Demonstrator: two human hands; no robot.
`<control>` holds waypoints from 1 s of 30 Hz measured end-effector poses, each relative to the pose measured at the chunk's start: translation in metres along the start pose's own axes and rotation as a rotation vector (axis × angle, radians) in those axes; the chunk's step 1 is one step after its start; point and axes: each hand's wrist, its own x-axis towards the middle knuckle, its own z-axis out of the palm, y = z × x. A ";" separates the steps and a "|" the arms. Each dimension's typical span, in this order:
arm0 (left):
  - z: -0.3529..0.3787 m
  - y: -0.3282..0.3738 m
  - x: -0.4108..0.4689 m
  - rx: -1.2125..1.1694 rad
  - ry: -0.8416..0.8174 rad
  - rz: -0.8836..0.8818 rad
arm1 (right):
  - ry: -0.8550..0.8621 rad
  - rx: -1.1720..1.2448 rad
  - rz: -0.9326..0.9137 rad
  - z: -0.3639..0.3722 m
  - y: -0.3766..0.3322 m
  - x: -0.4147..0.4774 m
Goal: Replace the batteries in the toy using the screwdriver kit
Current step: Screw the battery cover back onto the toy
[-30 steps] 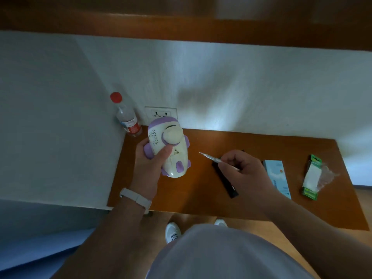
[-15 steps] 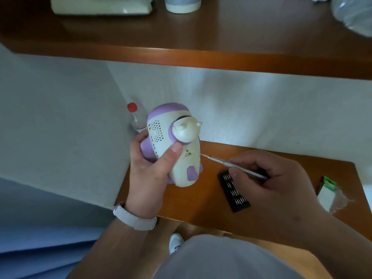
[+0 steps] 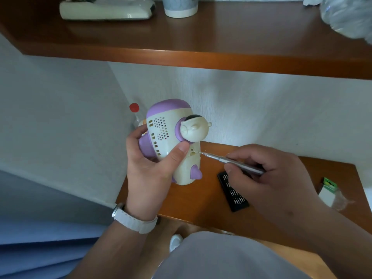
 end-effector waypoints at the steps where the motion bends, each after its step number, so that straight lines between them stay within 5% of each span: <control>1: 0.000 0.000 0.000 0.003 0.001 0.006 | 0.006 -0.004 -0.002 0.000 0.000 0.000; 30: 0.009 -0.006 0.004 0.145 -0.039 0.092 | -0.101 -0.066 0.116 0.006 0.011 0.007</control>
